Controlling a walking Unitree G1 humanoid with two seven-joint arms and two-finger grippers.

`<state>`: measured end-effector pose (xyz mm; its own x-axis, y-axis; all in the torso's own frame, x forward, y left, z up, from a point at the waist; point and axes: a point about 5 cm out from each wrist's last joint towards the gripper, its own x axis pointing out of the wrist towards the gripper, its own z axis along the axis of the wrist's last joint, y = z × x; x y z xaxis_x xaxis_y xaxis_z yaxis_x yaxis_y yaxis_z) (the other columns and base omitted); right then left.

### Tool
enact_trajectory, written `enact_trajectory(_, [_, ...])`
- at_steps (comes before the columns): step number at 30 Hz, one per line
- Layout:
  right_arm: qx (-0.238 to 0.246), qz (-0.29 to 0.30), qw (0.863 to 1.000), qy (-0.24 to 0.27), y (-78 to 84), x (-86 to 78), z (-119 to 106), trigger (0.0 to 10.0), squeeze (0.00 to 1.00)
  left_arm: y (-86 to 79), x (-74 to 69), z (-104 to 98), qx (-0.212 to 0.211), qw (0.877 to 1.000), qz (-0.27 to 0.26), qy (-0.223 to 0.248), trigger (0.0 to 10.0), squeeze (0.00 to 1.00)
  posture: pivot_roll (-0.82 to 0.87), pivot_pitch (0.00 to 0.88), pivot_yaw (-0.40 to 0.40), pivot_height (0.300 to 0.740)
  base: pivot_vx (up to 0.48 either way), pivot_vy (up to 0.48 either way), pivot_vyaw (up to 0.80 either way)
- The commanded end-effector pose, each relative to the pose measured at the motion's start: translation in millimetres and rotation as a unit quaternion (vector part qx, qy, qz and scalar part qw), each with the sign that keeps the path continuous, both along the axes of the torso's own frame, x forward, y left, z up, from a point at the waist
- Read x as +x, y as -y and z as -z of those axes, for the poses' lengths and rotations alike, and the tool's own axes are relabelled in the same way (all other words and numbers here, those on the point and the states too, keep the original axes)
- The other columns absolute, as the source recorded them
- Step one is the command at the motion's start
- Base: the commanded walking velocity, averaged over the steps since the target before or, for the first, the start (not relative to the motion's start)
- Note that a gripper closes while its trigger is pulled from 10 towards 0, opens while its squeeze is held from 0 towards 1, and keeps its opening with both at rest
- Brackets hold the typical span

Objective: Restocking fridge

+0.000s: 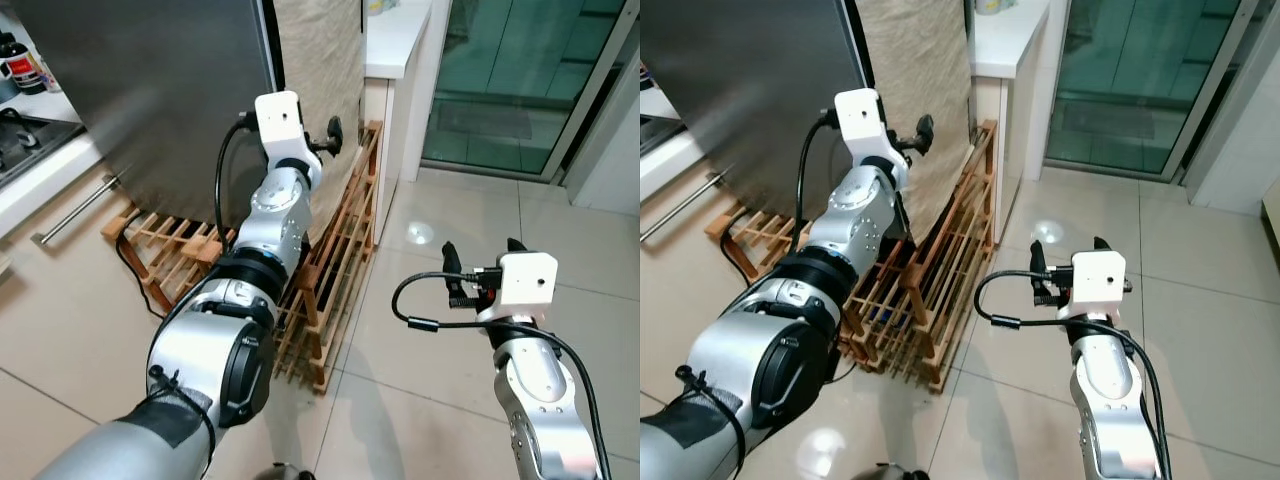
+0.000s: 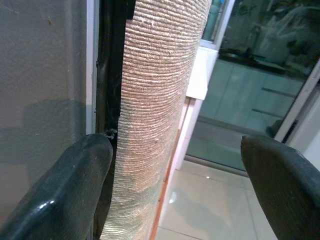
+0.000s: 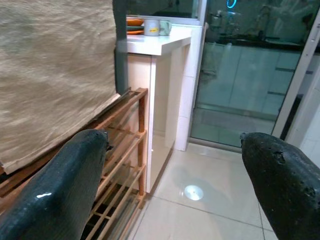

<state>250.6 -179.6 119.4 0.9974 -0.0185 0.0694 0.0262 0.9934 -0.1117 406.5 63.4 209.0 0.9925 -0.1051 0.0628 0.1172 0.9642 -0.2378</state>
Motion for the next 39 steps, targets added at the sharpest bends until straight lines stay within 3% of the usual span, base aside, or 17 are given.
enact_trajectory(1, [-0.001, 0.006, 1.000, 0.004, 0.6, 0.3, -3.5, 10.0, 0.16, 1.4, 2.7, -14.5, 0.015, 1.000, -0.001, 0.023, 10.0, 0.00, -0.20, 0.000, 0.145, 0.740, 0.000, 0.000, 0.00])
enact_trajectory(11, [-0.001, 0.006, 1.000, 0.002, 0.8, 0.3, -3.5, 10.0, 0.17, -15.6, 3.5, -12.3, 0.022, 0.999, -0.039, 0.031, 10.0, 0.00, -0.19, 0.000, 0.136, 0.740, 0.000, 0.000, 0.00])
enact_trajectory(12, [-0.001, 0.005, 1.000, 0.003, 0.0, 0.3, -3.6, 10.0, 0.17, -21.6, 3.5, -10.4, -0.008, 0.998, -0.056, 0.020, 10.0, 0.00, -0.19, 0.000, 0.136, 0.740, 0.000, 0.000, 0.00])
enact_trajectory(26, [-0.001, 0.001, 1.000, 0.000, -0.3, 1.2, -2.3, 10.0, 0.17, -23.5, -3.2, -13.3, -0.017, 0.997, -0.055, 0.043, 10.0, 0.00, -0.18, 0.000, 0.123, 0.740, 0.000, 0.000, 0.00])
enact_trajectory(32, [-0.001, 0.000, 1.000, -0.002, -0.4, 1.4, -2.1, 10.0, 0.16, -37.7, -6.4, -11.4, -0.010, 0.996, -0.075, 0.042, 10.0, 0.00, -0.18, 0.000, 0.123, 0.740, 0.000, 0.000, 0.00])
enact_trajectory(39, [0.000, -0.007, 1.000, -0.002, -4.3, 3.4, -1.6, 10.0, 0.16, -26.9, -7.6, -6.8, -0.013, 0.998, -0.052, 0.032, 10.0, 0.00, -0.17, 0.000, 0.123, 0.740, 0.000, 0.000, 0.00])
